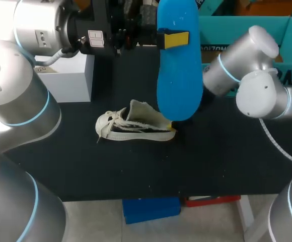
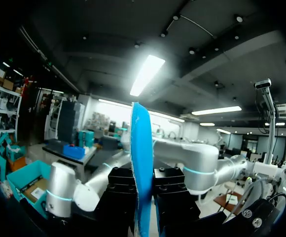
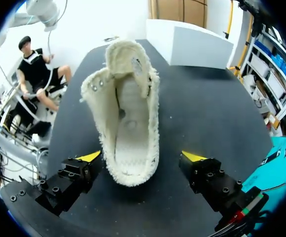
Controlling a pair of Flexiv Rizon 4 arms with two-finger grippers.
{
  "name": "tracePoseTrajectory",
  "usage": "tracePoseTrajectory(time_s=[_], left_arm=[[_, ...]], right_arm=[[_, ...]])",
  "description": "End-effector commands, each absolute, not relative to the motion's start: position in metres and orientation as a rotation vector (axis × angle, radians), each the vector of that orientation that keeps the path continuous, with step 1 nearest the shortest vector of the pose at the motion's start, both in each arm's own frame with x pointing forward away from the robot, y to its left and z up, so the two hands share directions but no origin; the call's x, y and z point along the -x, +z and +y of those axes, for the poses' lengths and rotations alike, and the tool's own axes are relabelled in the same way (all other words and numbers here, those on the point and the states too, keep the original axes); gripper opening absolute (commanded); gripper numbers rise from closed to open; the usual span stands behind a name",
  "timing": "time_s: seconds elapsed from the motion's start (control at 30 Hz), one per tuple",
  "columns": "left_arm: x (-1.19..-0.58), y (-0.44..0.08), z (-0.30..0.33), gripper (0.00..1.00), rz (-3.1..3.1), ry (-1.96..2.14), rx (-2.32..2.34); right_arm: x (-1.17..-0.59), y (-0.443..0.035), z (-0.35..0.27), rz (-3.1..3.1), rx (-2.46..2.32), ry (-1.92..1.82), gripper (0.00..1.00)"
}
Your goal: Take the shoe out of the shoebox, open the shoe tongue, remove and reinsert the insole, then place the shoe into the shoebox
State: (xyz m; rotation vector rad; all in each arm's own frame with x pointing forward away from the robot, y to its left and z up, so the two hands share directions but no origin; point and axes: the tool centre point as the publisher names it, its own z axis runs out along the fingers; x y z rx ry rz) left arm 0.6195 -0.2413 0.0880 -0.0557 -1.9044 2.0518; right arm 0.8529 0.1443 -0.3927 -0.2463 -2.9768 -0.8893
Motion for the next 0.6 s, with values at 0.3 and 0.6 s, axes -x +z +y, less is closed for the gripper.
tracePoseTrajectory(time_s=[0.3, 0.6], left_arm=[[-0.619, 0.088, -0.243, 0.0, -1.907, 2.053, 0.053], [-0.619, 0.088, -0.243, 0.0, -1.907, 2.053, 0.053]], right_arm=[[-0.87, -0.376, 0.18, -3.05, 0.157, 0.069, 1.0], [-0.878, -0.378, 0.199, -3.029, 0.118, 0.263, 1.0]])
